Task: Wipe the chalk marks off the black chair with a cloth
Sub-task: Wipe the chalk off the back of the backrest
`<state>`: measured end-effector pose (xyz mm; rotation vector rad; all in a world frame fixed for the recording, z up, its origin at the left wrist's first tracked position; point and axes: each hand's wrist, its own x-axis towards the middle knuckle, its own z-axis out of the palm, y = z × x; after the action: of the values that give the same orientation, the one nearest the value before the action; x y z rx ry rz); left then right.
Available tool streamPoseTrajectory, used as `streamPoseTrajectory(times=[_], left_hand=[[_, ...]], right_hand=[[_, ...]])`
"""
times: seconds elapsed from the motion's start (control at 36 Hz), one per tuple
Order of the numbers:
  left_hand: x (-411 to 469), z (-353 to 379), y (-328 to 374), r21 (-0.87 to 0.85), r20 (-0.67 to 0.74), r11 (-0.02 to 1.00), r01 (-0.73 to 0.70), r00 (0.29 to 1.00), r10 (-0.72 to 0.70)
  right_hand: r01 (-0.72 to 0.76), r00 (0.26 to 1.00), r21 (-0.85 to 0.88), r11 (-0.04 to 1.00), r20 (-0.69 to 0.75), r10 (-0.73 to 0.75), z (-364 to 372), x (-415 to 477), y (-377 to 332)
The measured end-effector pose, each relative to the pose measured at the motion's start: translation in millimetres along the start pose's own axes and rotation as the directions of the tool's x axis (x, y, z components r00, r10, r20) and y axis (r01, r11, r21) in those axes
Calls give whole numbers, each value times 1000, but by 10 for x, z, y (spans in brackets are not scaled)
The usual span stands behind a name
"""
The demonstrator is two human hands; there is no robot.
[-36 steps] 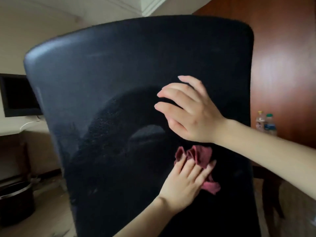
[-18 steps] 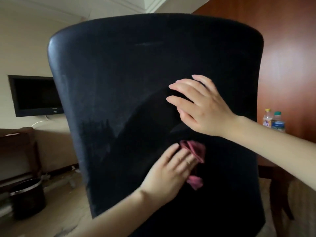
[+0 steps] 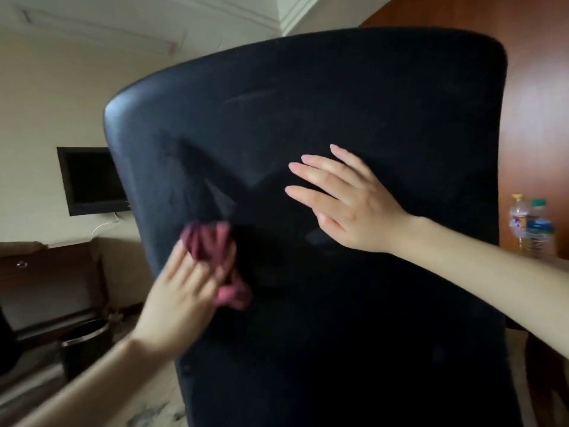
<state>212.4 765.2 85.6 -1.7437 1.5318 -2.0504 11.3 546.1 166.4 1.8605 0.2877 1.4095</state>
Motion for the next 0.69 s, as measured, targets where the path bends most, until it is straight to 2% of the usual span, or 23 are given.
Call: streamPoseTrajectory(times=[0.06, 0.11, 0.19, 0.28, 0.33, 0.39, 0.5, 0.56, 0.61, 0.69], left_hand=[[-422, 236, 252, -28, 47, 994, -108, 993, 109], [-874, 442, 475, -14, 130, 965, -263, 956, 262], [-1289, 639, 536, 94, 291, 922, -374, 897, 334], [-1108, 636, 322, 56, 210, 906, -419, 892, 399], [-709, 460, 161, -62, 126, 961, -269, 953, 275], [-249, 376, 7, -181, -22, 983, -15, 1000, 12], [456, 295, -193, -298, -44, 904, 307, 941, -335], [763, 229, -207, -367, -30, 793, 486, 846, -532], [1043, 149, -185, -448, 2, 629, 636, 704, -710], [1474, 14, -130, -535, 111, 366, 761, 493, -863]], right_hand=[[53, 998, -5, 999, 41, -53, 20, 31, -15], [107, 991, -19, 994, 78, -105, 44, 68, -26], [148, 984, -36, 988, 106, -143, 98, 140, -86], [160, 981, -21, 987, 118, -157, 169, 216, -150], [162, 980, -26, 986, 119, -158, 203, 265, -194], [155, 983, -4, 988, 102, -154, 216, 311, -249], [123, 992, 98, 988, 30, -126, 195, 353, -301], [92, 996, 104, 990, -5, -92, 133, 336, -259], [56, 997, 68, 996, -48, -53, 28, 293, -175], [0, 992, 28, 1000, -128, 3, -176, 212, 14]])
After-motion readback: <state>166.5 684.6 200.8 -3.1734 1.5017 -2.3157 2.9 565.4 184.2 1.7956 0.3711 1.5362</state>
